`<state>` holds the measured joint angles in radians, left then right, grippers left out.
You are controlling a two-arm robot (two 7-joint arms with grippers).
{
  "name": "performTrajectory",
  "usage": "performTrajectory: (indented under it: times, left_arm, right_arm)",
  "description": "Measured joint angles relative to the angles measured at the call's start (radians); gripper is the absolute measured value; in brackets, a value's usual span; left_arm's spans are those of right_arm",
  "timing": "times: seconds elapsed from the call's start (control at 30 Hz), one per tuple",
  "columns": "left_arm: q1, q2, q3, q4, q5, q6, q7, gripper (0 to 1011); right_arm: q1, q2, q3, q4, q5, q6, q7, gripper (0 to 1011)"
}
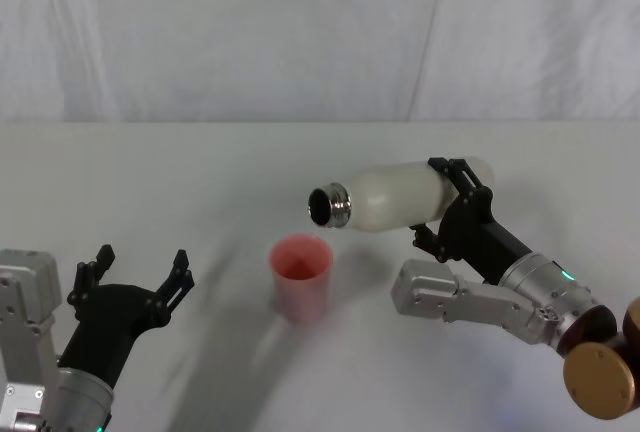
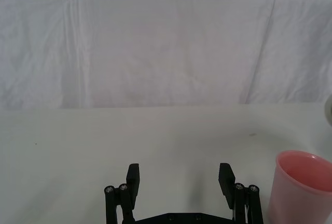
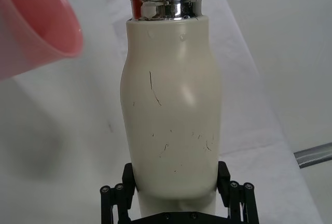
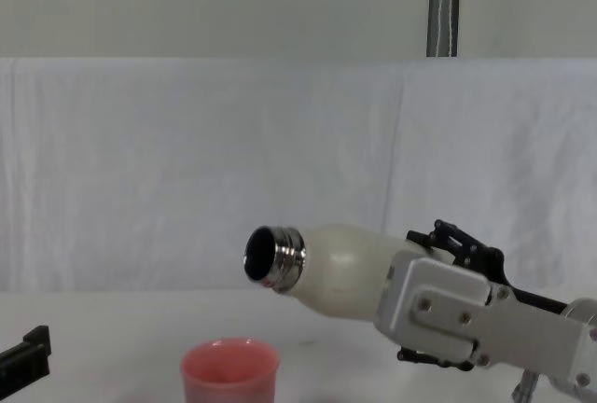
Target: Grasp the thermos with one hand and pour water into the cup lid.
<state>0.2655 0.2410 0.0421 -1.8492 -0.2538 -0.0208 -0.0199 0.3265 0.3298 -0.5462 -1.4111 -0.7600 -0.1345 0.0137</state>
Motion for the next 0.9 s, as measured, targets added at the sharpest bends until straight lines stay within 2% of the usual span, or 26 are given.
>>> performTrajectory:
  times: [0.43, 0.9]
  left_arm:
    - [0.000, 0.000, 0.000, 0.000, 0.000, 0.000, 0.000, 1001]
    - [0.000, 0.000, 0.000, 0.000, 0.000, 0.000, 0.000, 1001]
  right_arm:
    - [0.030, -0.001, -0.039, 0.043, -0.058, 0.000, -0.031, 962]
    - [0.050, 0.001, -0.066, 0.059, -0.102, 0.002, -0.066, 962]
